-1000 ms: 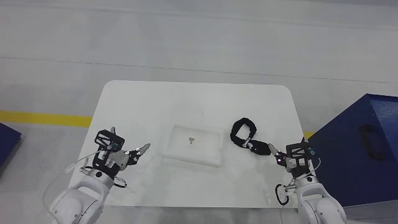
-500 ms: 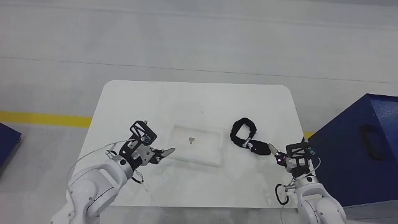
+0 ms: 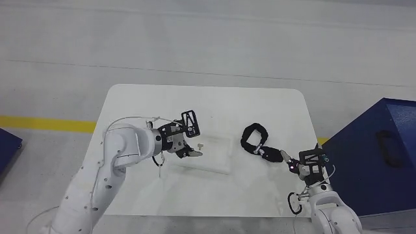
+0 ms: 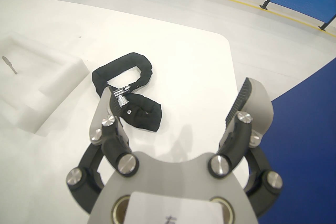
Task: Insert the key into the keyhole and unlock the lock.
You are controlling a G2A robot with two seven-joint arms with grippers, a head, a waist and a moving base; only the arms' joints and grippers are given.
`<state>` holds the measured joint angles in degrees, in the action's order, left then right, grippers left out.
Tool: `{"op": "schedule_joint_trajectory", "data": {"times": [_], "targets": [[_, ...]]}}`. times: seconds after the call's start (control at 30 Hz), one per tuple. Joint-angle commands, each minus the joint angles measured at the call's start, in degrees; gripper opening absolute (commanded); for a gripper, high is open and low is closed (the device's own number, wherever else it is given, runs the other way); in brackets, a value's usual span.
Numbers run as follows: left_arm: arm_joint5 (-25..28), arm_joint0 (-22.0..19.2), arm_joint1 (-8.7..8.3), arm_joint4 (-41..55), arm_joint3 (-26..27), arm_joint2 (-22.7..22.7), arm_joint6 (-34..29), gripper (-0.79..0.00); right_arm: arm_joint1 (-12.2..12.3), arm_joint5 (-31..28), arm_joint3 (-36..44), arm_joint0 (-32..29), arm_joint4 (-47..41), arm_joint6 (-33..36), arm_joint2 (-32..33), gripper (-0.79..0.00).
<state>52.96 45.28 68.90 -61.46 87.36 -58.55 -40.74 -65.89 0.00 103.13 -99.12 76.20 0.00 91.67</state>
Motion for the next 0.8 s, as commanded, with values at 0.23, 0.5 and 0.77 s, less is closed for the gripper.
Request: {"op": "schedule_joint_trajectory", "data": {"times": [0.23, 0.5, 0.77], "targets": [[0.9, -18.3, 4.74, 21.7, -20.3, 14.8, -9.7, 0.000, 0.0, 0.0, 0.0, 0.0, 0.0, 0.0, 0.0, 0.000], [0.7, -17.4, 4.98, 22.9, -21.4, 16.7, -9.9, 0.000, 0.0, 0.0, 0.0, 0.0, 0.0, 0.0, 0.0, 0.000], [-6.9, -27.8, 9.56, 39.1, -35.7, 32.2, -17.5, 0.000, 0.0, 0.0, 0.0, 0.0, 0.0, 0.0, 0.0, 0.000]]}}
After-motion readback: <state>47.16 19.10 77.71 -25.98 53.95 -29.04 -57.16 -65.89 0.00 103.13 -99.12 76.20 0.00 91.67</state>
